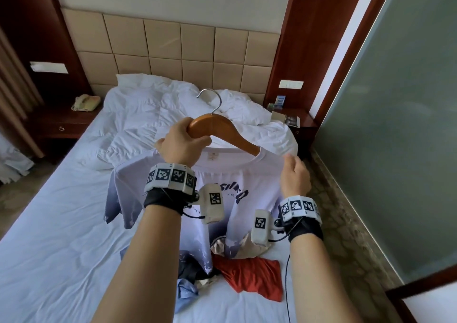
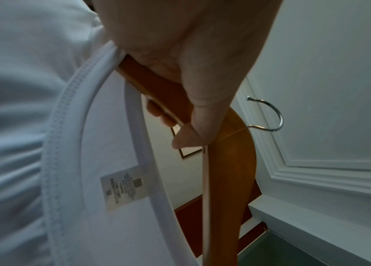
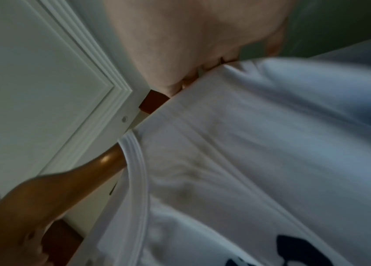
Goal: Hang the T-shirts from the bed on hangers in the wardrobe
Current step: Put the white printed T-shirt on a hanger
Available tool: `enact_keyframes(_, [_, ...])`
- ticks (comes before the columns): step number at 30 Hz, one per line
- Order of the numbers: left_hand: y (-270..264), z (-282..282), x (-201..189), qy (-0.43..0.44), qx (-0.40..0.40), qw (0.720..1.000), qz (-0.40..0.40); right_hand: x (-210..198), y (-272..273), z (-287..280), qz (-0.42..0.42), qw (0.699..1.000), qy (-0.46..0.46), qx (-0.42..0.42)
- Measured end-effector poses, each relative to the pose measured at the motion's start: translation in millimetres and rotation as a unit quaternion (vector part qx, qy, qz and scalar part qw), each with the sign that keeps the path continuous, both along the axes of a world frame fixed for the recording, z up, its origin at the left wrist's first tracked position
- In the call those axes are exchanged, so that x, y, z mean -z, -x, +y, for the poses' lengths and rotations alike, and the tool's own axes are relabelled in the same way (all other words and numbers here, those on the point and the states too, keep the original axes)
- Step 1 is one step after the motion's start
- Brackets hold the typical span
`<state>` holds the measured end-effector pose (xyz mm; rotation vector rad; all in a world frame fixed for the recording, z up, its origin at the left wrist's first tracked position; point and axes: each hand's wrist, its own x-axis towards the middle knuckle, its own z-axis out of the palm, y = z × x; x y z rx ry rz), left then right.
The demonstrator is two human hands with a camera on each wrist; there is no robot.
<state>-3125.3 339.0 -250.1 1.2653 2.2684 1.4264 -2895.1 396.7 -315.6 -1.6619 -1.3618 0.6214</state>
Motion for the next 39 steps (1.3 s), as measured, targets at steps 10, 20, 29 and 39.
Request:
enact_keyframes(10, [-13.9,4.9,8.2,0.013,0.033,0.999,0.018,-2.9,17.2,-1.0,-0.094,0.991,-0.061,-0.074])
enact_keyframes(20, [-18.7,6.7,10.5,0.016,0.077,0.997,0.019,-13.2,27.4,-9.2,-0.177,0.967,-0.068,-0.169])
enact_keyframes(29, [-22.9,9.0,14.8,0.014,0.103,0.995,0.000,-6.6,14.0,-12.5,-0.210,0.973,-0.070,-0.063])
enact_keyframes(39, [-95.5,25.4,27.2,0.035,0.225,0.974,0.005,3.5,-50.8,-35.3,-0.152,0.979,-0.125,-0.056])
